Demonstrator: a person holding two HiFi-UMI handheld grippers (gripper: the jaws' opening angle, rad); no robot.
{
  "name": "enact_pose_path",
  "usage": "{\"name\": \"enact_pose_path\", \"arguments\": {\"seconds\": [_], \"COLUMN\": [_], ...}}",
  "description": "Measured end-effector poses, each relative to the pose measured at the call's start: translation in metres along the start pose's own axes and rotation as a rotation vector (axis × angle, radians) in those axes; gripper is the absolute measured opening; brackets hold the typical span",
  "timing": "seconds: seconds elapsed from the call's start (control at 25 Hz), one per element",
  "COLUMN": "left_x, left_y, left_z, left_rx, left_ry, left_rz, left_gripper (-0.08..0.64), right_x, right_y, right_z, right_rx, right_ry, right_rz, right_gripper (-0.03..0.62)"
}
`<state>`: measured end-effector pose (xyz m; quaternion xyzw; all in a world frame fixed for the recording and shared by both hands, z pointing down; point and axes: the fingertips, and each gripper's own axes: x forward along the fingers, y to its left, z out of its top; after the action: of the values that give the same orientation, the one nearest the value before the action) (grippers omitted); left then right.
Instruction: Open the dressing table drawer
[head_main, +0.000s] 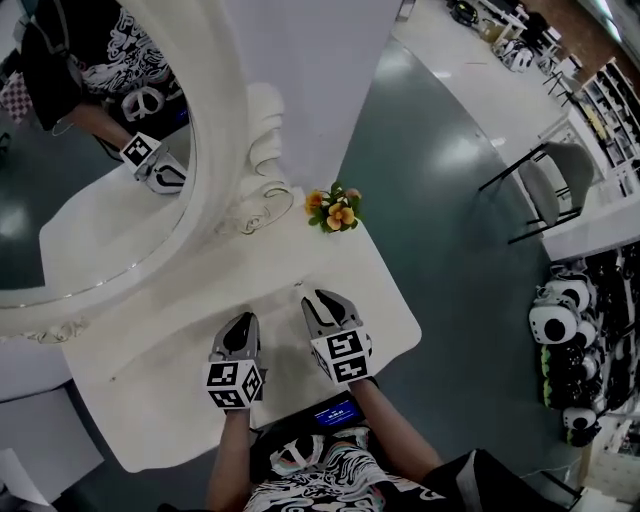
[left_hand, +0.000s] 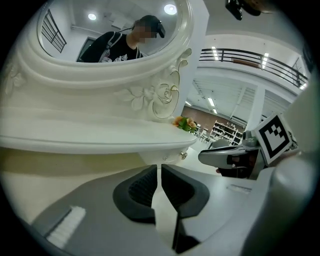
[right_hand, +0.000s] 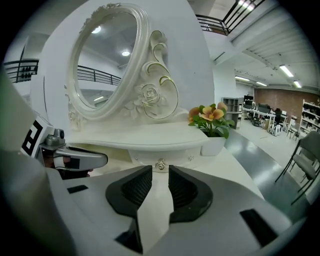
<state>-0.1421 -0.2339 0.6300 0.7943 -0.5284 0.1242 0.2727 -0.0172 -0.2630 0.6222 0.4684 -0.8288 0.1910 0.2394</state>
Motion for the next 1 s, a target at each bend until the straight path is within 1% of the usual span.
{"name": "enact_pose_path", "arguments": {"seconds": [0.12,0.24,0.36,0.48,0.56,0.64,0.72,0.76,0.84,1.0], "left_x": [0.007,0.008,0.007,0.006,0.006,0.006,0.005,0.004,0.003,0.003], "left_y": [0.0,0.002,0.005,0.009,0.011,0.011,0.011,0.011,0.012,0.01], "left_z": [-0.002,-0.003,-0.003,-0.003,-0.002,-0.002,-0.002,-0.002,-0.002,0.001], "left_rx": [-0.011,-0.02,-0.028,-0.033,-0.034,-0.036,-0.036,-0.037,-0.037,-0.032], "left_ry": [0.007,0.012,0.012,0.013,0.013,0.013,0.016,0.017,0.017,0.008], "left_rz": [0.004,0.013,0.024,0.034,0.041,0.046,0.048,0.051,0.056,0.056], "left_gripper": [0.026,0.026,0.025,0.023,0.021,0.021,0.02,0.02,0.018,0.015], "right_x": [0.014,0.024,0.032,0.038,0.042,0.045,0.047,0.047,0.046,0.046], "right_y": [-0.001,-0.001,0.002,0.003,0.004,0.005,0.004,0.004,0.004,0.003], "right_z": [-0.003,-0.002,-0.001,-0.002,0.0,0.003,0.003,0.002,0.002,0.001], "right_rx": [-0.023,-0.027,-0.032,-0.035,-0.039,-0.045,-0.054,-0.058,-0.066,-0.083], "right_ry": [0.017,0.021,0.022,0.024,0.021,0.018,0.021,0.023,0.022,0.028], "right_rz": [0.01,0.019,0.032,0.029,0.028,0.031,0.027,0.025,0.026,0.029], "right_gripper": [0.104,0.107,0.118,0.141,0.143,0.139,0.097,0.087,0.098,0.098]}}
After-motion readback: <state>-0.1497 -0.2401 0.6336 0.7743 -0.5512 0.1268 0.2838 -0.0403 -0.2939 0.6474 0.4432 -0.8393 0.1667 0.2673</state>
